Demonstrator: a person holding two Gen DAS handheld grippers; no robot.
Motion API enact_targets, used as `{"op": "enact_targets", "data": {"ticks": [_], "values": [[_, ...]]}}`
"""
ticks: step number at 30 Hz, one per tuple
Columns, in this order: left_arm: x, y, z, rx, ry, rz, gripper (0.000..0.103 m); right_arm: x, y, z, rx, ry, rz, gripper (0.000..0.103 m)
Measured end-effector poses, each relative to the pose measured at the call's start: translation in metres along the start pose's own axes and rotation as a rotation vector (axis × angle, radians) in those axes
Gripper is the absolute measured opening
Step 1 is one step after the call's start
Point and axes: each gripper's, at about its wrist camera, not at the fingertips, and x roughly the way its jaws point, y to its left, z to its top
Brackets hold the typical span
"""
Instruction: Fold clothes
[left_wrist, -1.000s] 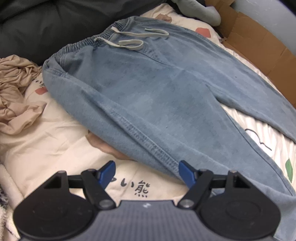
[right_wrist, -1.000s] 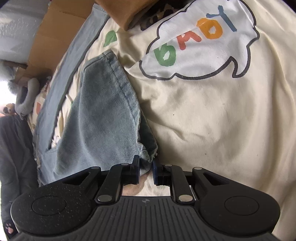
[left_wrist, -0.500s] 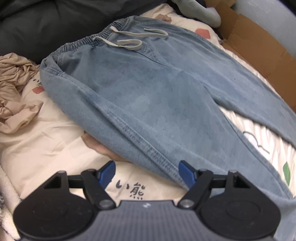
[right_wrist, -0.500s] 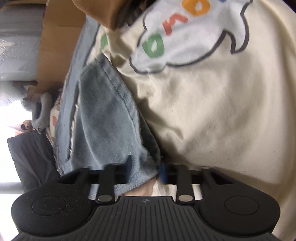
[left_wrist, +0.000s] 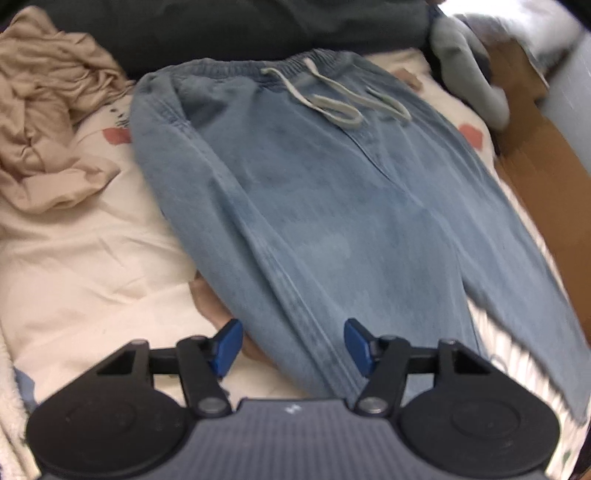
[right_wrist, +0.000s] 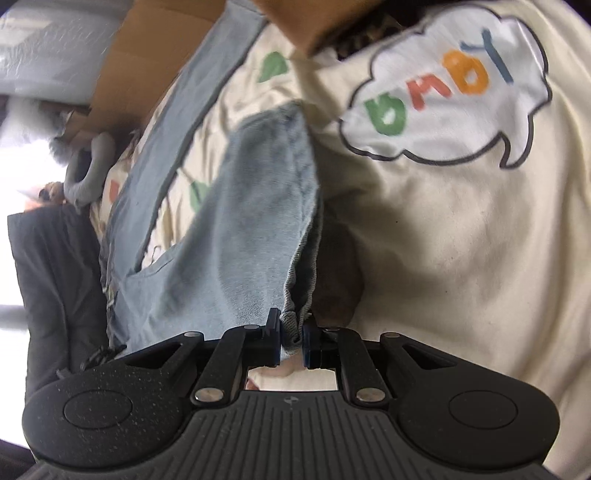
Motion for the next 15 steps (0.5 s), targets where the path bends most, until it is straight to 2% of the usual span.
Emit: {"op": "enact_targets", "data": {"ticks": [6, 8, 9, 13, 15], "values": [[0.009, 0.016, 0.015, -0.095, -0.014, 0.002, 0.055, -0.026, 0.018, -0.006, -0.045, 0.024, -0.017, 0.009], [0.013, 0.021, 0.020, -0.123, -0.022, 0.010, 0.040, -0.031, 0.018, -0.010, -0.044, 0.032, -0.031, 0.009], [0.014, 0.023, 0.023, -0.135, -0.027, 0.021, 0.038, -0.032, 0.018, -0.013, -0.042, 0.037, -0.039, 0.009], [0.014, 0.035, 0.029, -0.187, -0.039, 0.026, 0.037, -0.034, 0.022, -0.020, -0.058, 0.054, -0.083, 0.009], [0.009, 0.038, 0.031, -0.182, -0.046, 0.042, 0.037, -0.035, 0.026, -0.021, -0.069, 0.050, -0.092, 0.009]]}}
